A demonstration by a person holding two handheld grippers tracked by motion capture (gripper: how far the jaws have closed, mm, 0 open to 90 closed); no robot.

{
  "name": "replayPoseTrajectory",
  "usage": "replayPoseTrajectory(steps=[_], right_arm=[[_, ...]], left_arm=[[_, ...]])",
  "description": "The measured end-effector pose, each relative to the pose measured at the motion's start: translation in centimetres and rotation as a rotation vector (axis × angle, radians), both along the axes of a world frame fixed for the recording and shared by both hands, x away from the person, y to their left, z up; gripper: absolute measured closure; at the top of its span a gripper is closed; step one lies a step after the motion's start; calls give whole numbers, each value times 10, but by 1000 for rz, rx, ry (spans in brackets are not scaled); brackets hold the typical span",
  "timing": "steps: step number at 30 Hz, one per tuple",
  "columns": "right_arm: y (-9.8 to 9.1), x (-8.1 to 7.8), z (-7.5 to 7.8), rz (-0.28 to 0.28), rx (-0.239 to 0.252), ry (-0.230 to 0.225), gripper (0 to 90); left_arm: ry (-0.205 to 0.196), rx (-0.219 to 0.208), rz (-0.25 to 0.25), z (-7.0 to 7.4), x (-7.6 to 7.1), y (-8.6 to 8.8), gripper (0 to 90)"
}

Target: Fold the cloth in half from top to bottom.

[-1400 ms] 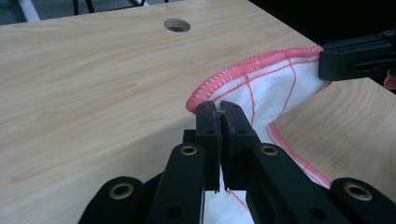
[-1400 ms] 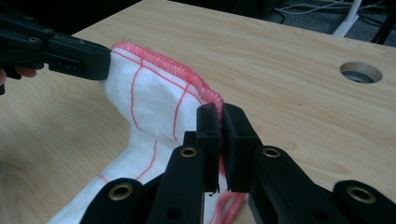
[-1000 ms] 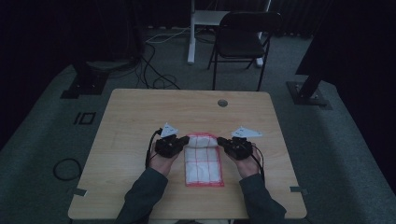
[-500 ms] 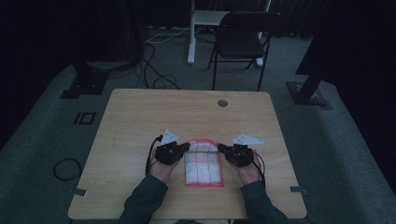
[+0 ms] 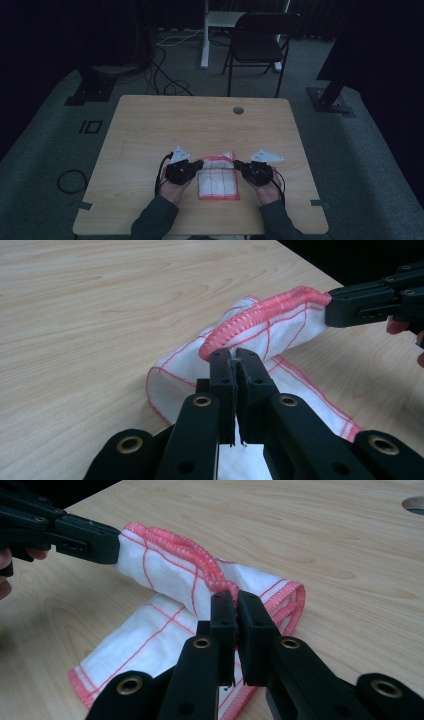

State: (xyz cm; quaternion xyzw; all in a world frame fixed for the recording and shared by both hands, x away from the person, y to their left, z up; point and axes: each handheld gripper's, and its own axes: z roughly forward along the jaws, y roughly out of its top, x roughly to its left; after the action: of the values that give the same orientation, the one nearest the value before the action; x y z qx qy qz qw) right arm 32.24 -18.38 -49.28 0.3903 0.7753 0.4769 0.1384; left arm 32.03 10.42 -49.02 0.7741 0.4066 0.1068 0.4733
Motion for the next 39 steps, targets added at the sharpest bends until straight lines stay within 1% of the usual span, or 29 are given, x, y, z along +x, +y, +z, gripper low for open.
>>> replayPoseTrajectory(steps=[1, 7, 12, 19, 24, 28, 34, 39], right_arm=[[-1, -4, 0, 5, 0, -4, 868], [-2, -11, -2, 15, -3, -1, 868], [-4, -15, -4, 17, -3, 7, 868], [-4, -23, -10, 30, -14, 18, 868], [-6, -26, -14, 29, -19, 31, 867], [-6, -29, -21, 31, -26, 48, 867], [-5, -32, -27, 36, -40, 64, 867], [-3, -33, -29, 41, -45, 73, 867]], left_arm=[[1, -5, 0, 0, -3, 0, 876], [8, -17, -4, -2, -11, 1, 875], [11, -11, -13, -4, -17, 1, 875], [29, -9, -17, -13, -23, 1, 875], [39, -5, -23, -18, -27, -1, 875], [45, -1, -23, -23, -30, -1, 874], [68, 8, -23, -33, -34, -1, 873], [71, 12, -22, -35, -35, 0, 871]])
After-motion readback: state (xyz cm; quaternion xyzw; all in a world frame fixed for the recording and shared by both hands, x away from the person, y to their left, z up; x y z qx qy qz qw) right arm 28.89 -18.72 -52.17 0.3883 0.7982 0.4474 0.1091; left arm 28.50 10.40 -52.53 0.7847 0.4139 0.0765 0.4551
